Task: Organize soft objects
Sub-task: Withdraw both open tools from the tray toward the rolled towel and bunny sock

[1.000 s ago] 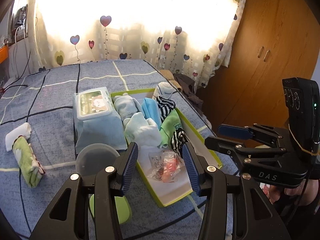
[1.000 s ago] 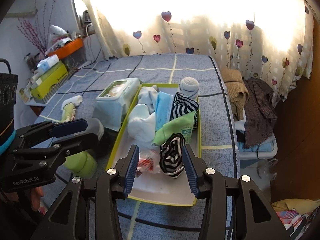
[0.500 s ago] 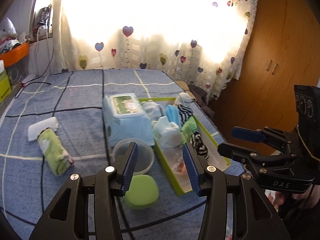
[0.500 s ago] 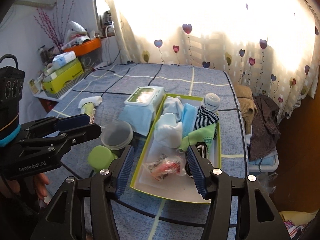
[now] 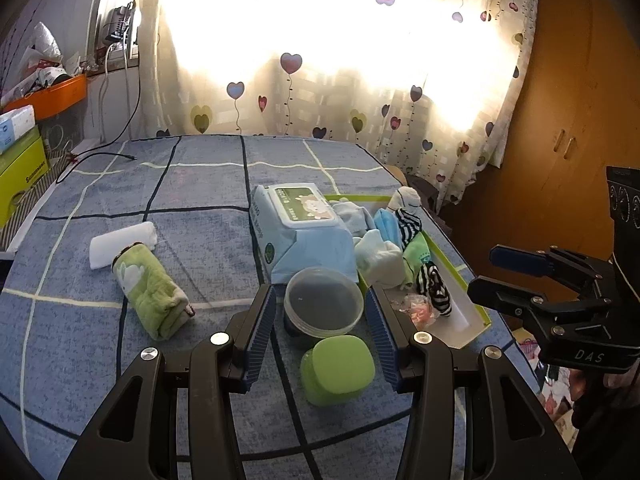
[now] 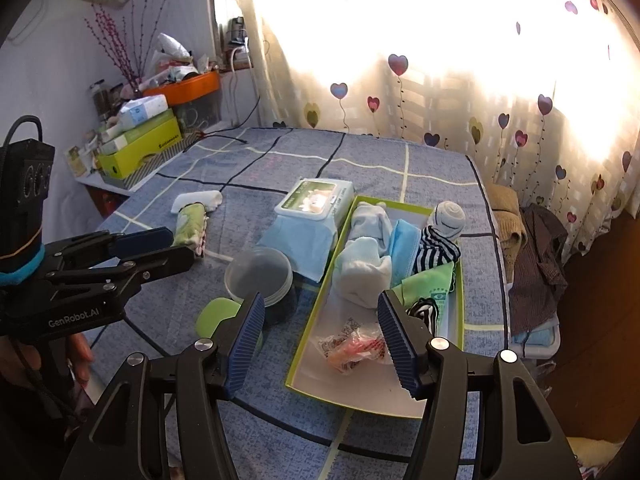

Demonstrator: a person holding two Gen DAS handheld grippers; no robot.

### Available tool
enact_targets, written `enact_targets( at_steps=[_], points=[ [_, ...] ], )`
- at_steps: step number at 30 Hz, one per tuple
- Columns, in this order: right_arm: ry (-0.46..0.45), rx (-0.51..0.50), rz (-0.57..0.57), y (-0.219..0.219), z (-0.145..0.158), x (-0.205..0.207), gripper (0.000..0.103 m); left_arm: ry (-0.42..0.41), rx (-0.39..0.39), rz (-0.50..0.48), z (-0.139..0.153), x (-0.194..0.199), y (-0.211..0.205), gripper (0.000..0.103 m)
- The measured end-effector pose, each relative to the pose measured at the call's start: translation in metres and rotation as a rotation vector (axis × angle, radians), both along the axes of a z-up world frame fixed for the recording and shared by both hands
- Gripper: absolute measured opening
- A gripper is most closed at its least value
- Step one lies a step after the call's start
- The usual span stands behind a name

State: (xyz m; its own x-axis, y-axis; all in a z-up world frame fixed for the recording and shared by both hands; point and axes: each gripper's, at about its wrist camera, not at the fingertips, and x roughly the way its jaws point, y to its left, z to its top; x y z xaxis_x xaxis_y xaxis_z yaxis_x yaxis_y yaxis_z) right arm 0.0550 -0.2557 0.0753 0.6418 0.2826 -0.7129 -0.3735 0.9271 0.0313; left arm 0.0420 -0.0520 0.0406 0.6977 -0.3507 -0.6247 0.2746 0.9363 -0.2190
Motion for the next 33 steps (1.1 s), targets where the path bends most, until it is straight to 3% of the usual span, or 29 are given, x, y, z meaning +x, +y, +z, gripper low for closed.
enact_targets(
  at_steps=[17,33],
  points=[
    [0.003,-0.014,0.090,0.041,-0.001,0.021,0.060,0.057,-0.002,0.176,-0.023,0.018,0.065,0.048],
    [0.036,-0.053,0.209,0.102,-0.012,0.053,0.060,0.089,0.000,0.255,-0.038,0.028,0.105,0.048]
  ],
)
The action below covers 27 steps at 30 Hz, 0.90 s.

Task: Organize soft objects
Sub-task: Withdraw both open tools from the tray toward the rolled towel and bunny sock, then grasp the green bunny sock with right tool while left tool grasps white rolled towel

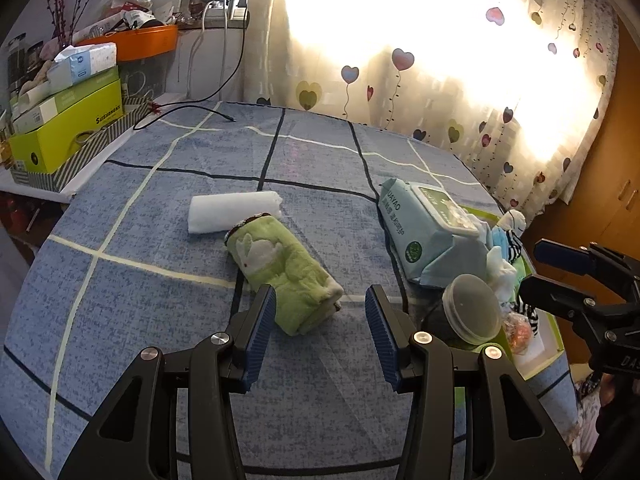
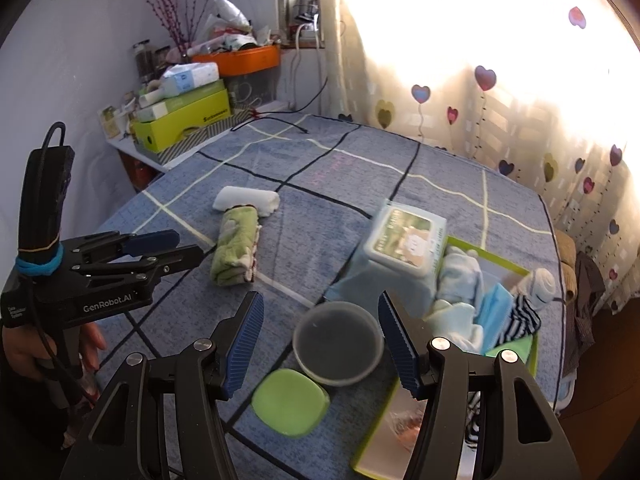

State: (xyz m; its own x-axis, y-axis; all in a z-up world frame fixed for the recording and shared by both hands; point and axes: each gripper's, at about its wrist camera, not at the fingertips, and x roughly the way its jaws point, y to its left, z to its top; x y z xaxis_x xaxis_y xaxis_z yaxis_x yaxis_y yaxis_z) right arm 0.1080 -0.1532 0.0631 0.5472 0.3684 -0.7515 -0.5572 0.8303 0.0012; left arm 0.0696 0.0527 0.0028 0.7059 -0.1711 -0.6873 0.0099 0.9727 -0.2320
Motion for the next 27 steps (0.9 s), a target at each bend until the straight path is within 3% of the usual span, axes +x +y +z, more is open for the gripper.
enact_targets(
  at_steps=[13,27],
  points=[
    [0.053,-0.044,0.137,0.079,-0.019,0.027,0.060,0.018,-0.015,0.101,-0.018,0.000,0.058,0.048],
    [0.200,-0.113,0.190,0.146,-0.065,0.075,0.060,0.032,-0.012,0.147,-0.029,0.003,0.090,0.048]
  ],
)
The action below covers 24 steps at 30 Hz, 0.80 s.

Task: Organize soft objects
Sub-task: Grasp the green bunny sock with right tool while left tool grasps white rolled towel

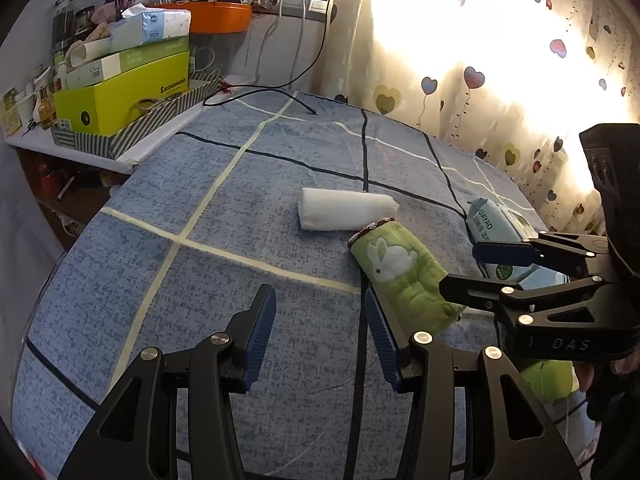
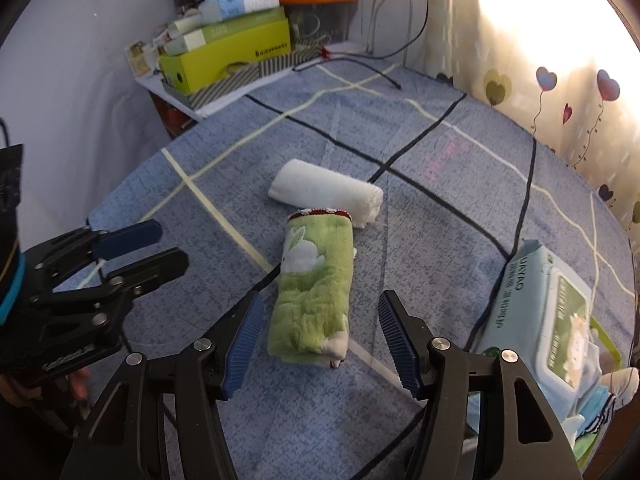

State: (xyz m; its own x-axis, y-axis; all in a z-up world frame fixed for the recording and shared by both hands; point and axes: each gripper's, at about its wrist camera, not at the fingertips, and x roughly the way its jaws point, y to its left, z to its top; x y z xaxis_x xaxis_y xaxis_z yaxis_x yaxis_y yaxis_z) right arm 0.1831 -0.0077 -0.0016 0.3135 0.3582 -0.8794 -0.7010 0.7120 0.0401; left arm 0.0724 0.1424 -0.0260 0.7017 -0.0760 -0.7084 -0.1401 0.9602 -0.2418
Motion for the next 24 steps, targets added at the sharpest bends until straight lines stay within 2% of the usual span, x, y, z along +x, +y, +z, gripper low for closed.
enact_targets(
  at_steps=[10,11,12,13,15,24],
  points=[
    [0.110,-0.079,0.010,0.030,-0.042,0.022,0.060,0.007,0.027,0.004,0.000,0.001,0.005,0.048],
    [0.110,-0.083,0.009,0.031,-0.044,0.023,0.057,0.008,0.033,0.004,0.001,0.001,0.005,0.048],
    [0.103,-0.083,0.011,0.030,-0.045,0.022,0.049,0.008,0.041,0.002,0.002,0.001,0.005,0.048],
    [0.092,-0.085,0.013,0.030,-0.044,0.021,0.037,0.008,0.047,0.001,0.002,0.001,0.005,0.048],
    [0.084,-0.071,0.016,0.026,-0.041,0.019,0.033,0.011,0.064,-0.005,0.003,0.003,0.004,0.048],
    [0.026,0.011,-0.025,-0.010,-0.006,0.007,0.032,-0.011,0.137,-0.105,0.013,0.019,-0.009,0.048]
  ],
)
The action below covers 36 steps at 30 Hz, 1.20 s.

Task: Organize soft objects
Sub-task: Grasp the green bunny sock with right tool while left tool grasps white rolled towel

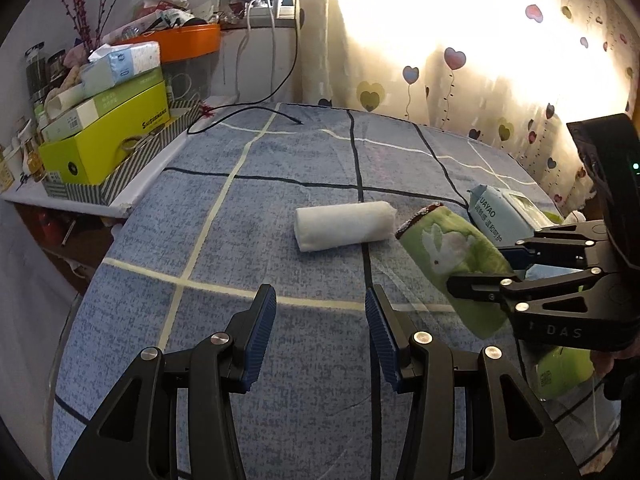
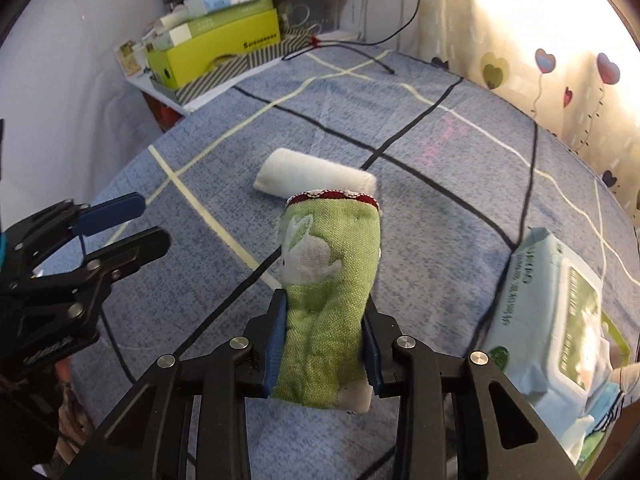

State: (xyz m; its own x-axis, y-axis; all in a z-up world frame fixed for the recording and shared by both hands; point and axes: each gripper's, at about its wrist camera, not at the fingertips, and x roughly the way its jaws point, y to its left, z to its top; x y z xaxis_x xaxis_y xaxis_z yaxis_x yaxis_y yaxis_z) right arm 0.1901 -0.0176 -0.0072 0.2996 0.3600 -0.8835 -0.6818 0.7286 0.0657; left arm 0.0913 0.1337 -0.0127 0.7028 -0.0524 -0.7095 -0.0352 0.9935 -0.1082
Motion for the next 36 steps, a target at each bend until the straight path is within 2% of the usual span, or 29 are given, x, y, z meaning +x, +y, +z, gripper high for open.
enact_targets(
  at_steps=[4,9,16,19,24,28,36],
  points=[
    [-0.018,0.044,-0.022,-0.017,0.017,-0.007,0.032,0.000,0.053,-0.082,0.003,0.019,-0.008,0.048],
    [-0.040,0.072,-0.042,-0.033,0.031,-0.014,0.032,0.007,0.178,-0.206,0.000,0.049,-0.020,0.048],
    [-0.039,0.100,-0.066,-0.050,0.038,-0.016,0.032,0.025,0.235,-0.333,-0.015,0.096,-0.018,0.048],
    [-0.040,0.097,-0.082,-0.055,0.038,-0.015,0.032,0.048,0.246,-0.390,-0.023,0.114,-0.020,0.048],
    [-0.040,0.101,-0.100,-0.063,0.039,-0.013,0.032,0.112,0.310,-0.515,-0.040,0.130,-0.034,0.048],
    [-0.039,0.101,-0.102,-0.064,0.040,-0.012,0.032,0.123,0.348,-0.558,-0.048,0.136,-0.039,0.055],
    [-0.036,0.111,-0.106,-0.067,0.039,-0.010,0.032,0.156,0.338,-0.559,-0.049,0.144,-0.036,0.055]
  ],
)
